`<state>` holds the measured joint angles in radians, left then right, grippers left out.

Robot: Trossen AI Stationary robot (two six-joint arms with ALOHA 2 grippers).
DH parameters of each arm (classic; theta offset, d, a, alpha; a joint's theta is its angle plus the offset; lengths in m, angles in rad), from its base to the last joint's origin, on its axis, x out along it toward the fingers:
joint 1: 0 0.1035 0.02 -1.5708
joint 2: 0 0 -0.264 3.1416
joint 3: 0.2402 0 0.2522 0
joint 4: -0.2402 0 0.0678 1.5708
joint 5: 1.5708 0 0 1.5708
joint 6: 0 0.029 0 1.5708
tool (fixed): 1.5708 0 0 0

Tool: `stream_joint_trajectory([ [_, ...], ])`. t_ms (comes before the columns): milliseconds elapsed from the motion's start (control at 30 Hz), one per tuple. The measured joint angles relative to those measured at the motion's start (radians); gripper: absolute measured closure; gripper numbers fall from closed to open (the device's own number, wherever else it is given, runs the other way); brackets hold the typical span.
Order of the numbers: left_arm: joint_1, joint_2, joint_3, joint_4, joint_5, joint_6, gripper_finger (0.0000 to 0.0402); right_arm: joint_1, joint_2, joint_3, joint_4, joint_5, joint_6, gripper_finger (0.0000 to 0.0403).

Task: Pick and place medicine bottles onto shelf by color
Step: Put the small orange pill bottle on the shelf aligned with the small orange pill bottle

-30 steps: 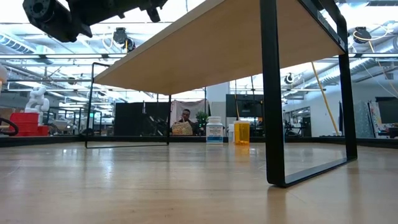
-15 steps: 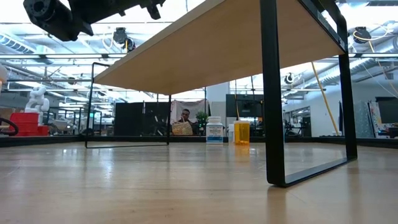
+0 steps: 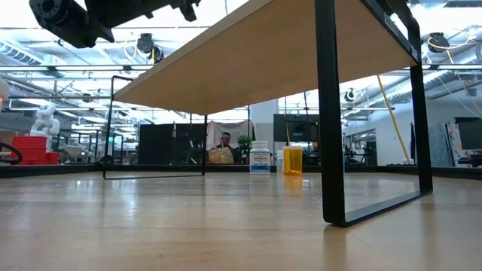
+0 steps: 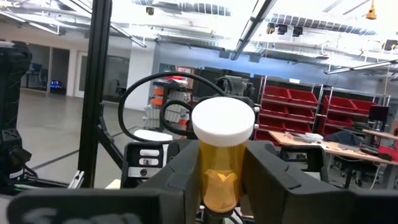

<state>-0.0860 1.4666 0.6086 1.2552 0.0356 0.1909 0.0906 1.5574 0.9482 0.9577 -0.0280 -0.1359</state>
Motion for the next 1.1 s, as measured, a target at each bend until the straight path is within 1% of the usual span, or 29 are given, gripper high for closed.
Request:
stream_joint_trajectory([
  [100, 0.001, -0.001, 0.0, -0.014, -0.005, 0.017, 0.0289, 0.0, 0.0, 0.0, -0.005, 0.0, -0.004, 0.0302],
  [167, 0.005, -0.001, 0.0, -0.027, -0.005, 0.008, 0.0277, 0.0, 0.0, 0.0, -0.011, 0.0, -0.005, 0.0301],
  [233, 0.007, -0.002, 0.0, -0.043, -0.006, -0.019, 0.0256, 0.0, 0.001, 0.0, -0.018, 0.0, -0.004, 0.0301],
  [367, 0.007, -0.032, 0.0, -0.101, -0.036, -0.039, 0.0196, 0.0, 0.002, 0.0, -0.029, 0.0, -0.004, 0.0301],
  [467, 0.008, -0.083, 0.0, -0.209, -0.048, -0.047, 0.0153, 0.0, 0.002, 0.0, -0.04, 0.0, 0.008, 0.0301],
  [533, 0.008, -0.135, 0.0, -0.313, -0.05, -0.054, 0.0129, 0.0, -0.003, 0.0, -0.063, -0.003, 0.019, 0.0301],
  [667, 0.008, -0.26, 0.0, -0.515, -0.069, -0.073, 0.0093, -0.015, -0.029, 0.0, -0.135, -0.004, 0.075, 0.0301],
  [733, 0.007, -0.324, 0.0, -0.619, -0.111, -0.095, 0.0085, -0.033, -0.037, 0.0, -0.143, -0.003, 0.136, 0.0301],
  [800, 0.008, -0.389, 0.0, -0.718, -0.146, -0.117, 0.0084, -0.052, -0.051, 0.0, -0.187, -0.004, 0.2, 0.0301],
  [900, 0.008, -0.461, 0.0, -0.795, -0.165, -0.151, 0.0093, -0.076, -0.066, 0.0, -0.276, -0.004, 0.256, 0.0301],
  [1000, 0.006, -0.497, 0.005, -0.822, -0.206, -0.196, 0.0106, -0.094, -0.066, 0.0, -0.332, -0.004, 0.272, 0.03],
  [1100, 0.005, -0.487, 0.049, -0.889, -0.224, -0.221, 0.0115, -0.107, -0.066, 0.0, -0.368, -0.004, 0.264, 0.03],
])
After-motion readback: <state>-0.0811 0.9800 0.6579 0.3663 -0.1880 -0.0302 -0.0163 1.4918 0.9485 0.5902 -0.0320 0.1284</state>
